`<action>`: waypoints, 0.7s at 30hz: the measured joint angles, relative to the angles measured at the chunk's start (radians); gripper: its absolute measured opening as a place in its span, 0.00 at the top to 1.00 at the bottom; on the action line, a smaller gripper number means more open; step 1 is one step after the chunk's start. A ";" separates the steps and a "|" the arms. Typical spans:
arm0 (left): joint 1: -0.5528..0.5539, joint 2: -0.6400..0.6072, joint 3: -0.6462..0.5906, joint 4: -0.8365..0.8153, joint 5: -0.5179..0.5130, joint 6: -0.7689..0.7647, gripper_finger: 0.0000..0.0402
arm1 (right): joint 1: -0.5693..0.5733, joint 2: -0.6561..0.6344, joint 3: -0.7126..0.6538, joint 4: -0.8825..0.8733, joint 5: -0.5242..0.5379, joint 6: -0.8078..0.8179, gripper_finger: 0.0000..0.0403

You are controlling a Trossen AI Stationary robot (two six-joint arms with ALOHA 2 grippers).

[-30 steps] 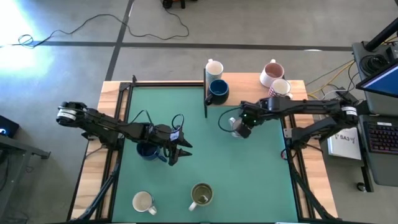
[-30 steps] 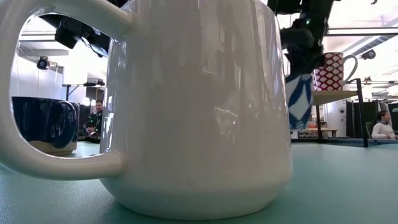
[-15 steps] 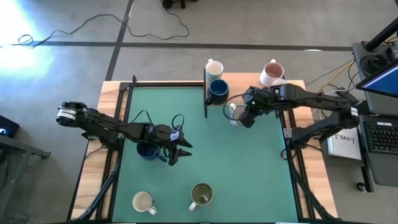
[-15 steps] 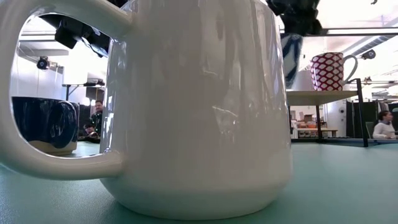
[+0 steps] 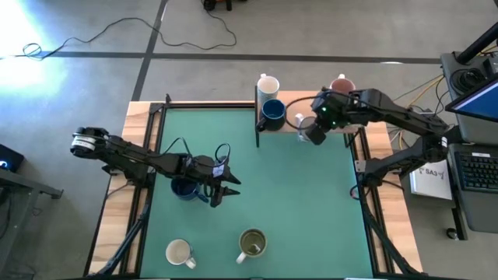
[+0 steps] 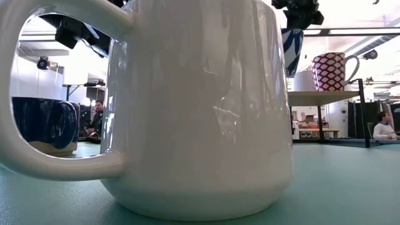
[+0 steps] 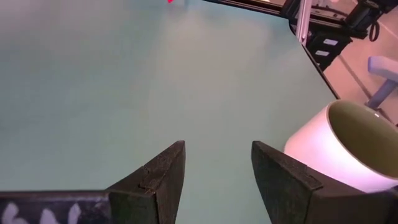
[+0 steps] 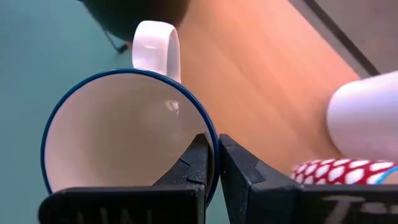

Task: Place coffee mugs
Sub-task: Put the right blue patterned mug on the shelf

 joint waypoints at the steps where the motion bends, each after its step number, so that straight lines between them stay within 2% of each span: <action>1: 0.000 0.000 0.000 0.001 0.000 0.007 0.58 | -0.016 0.003 0.000 -0.003 -0.001 -0.013 0.97; 11: 0.005 0.000 0.000 0.030 0.000 0.069 0.58 | -0.181 0.075 0.002 0.008 -0.002 -0.160 0.97; 21: 0.039 0.000 0.000 0.039 0.000 0.079 0.58 | -0.315 0.113 0.005 0.120 -0.083 -0.247 0.97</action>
